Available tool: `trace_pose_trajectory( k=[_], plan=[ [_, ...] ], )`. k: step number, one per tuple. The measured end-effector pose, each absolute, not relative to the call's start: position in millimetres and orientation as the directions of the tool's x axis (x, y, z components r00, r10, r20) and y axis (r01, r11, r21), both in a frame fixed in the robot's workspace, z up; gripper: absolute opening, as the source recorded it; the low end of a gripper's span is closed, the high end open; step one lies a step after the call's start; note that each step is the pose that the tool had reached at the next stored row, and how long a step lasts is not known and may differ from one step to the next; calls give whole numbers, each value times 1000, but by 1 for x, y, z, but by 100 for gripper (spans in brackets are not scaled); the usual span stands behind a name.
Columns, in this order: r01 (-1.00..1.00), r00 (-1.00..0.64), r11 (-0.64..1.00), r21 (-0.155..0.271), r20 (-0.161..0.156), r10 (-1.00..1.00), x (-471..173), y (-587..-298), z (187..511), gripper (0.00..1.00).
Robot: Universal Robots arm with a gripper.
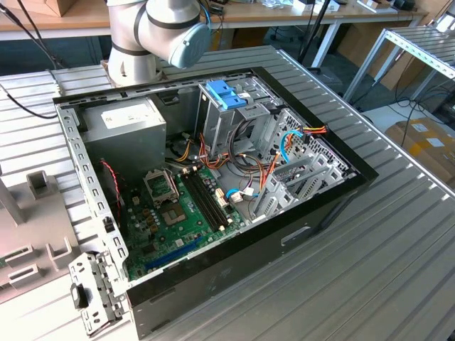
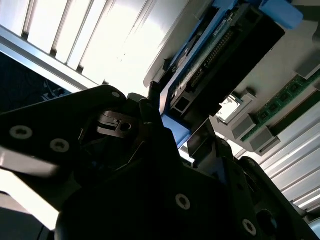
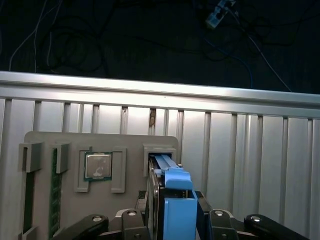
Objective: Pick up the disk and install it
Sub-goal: 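Pick up the disk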
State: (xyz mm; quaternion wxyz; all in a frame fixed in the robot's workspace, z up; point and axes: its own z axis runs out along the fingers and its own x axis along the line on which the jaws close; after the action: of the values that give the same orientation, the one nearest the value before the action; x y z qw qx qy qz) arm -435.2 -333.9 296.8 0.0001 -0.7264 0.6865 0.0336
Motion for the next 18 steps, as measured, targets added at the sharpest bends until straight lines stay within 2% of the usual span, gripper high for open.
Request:
trace_pose_trajectory(
  k=[8,9,11,18],
  plan=[
    [-997,55,-57,46,-49,-997,-435,-334,294,48],
    [-997,55,-57,46,-49,-997,-435,-334,294,47],
    [-997,55,-57,46,-49,-997,-435,-334,294,37],
    [-997,55,-57,46,-49,-997,-435,-334,293,37]
  ],
)
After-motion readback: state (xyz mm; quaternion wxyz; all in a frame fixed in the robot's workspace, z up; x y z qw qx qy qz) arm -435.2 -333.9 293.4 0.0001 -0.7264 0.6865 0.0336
